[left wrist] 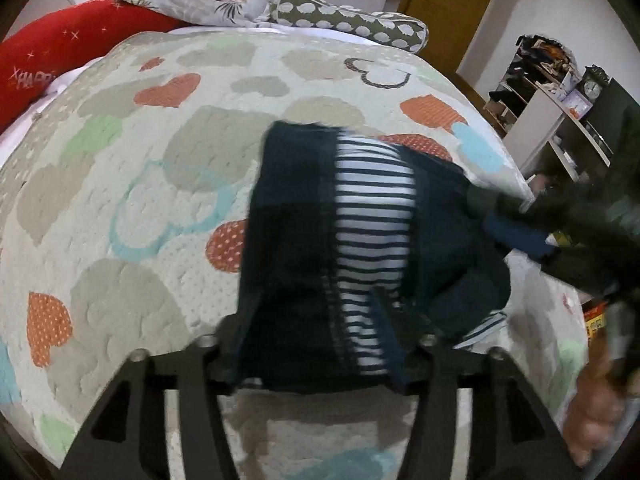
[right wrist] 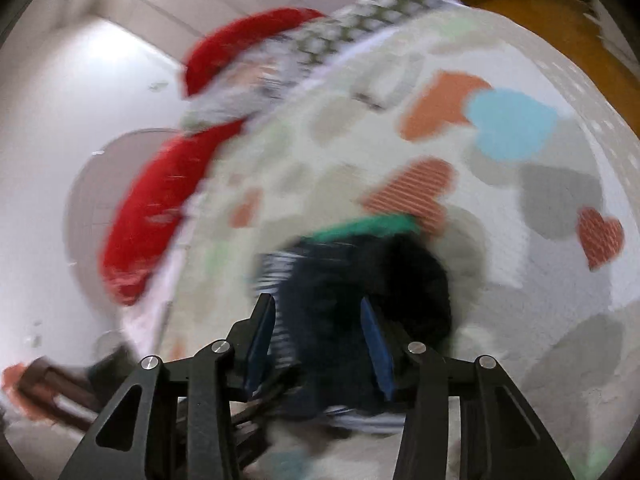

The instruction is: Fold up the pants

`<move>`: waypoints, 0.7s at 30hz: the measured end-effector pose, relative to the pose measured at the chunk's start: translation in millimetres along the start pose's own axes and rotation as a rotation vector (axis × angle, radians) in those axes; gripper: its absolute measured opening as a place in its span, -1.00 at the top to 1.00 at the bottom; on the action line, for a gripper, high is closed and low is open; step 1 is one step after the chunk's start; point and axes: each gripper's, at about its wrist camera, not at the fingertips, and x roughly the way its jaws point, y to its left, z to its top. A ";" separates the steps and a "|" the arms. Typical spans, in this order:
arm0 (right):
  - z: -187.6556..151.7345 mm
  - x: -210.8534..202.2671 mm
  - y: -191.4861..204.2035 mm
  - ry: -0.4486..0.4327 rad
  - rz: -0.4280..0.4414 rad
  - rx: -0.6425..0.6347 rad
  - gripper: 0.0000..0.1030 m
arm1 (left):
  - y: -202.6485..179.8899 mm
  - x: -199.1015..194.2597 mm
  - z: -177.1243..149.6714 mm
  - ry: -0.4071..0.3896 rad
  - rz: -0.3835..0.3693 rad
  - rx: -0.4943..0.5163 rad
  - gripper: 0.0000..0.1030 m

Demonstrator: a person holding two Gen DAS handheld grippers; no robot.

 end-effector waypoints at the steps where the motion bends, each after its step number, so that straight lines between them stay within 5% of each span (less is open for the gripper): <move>1: -4.7 6.8 -8.7 0.001 -0.078 0.006 0.08 | 1.5 -2.5 0.5 0.012 -0.017 0.001 -0.11; 6: -16.2 -15.3 -9.9 -0.070 -0.116 -0.060 0.08 | 12.3 -25.9 17.4 -0.016 -0.099 -0.053 -0.11; 12: -19.0 -47.8 13.9 -0.219 -0.146 -0.203 0.09 | 12.6 -6.6 69.8 -0.016 -0.033 -0.091 -0.11; 17: -34.7 -30.5 25.9 -0.168 -0.116 -0.298 0.17 | 6.8 49.1 92.9 0.084 0.077 -0.051 -0.11; 21: -61.7 2.2 20.5 -0.062 -0.218 -0.382 0.17 | 10.2 63.6 94.7 0.101 0.077 -0.082 -0.15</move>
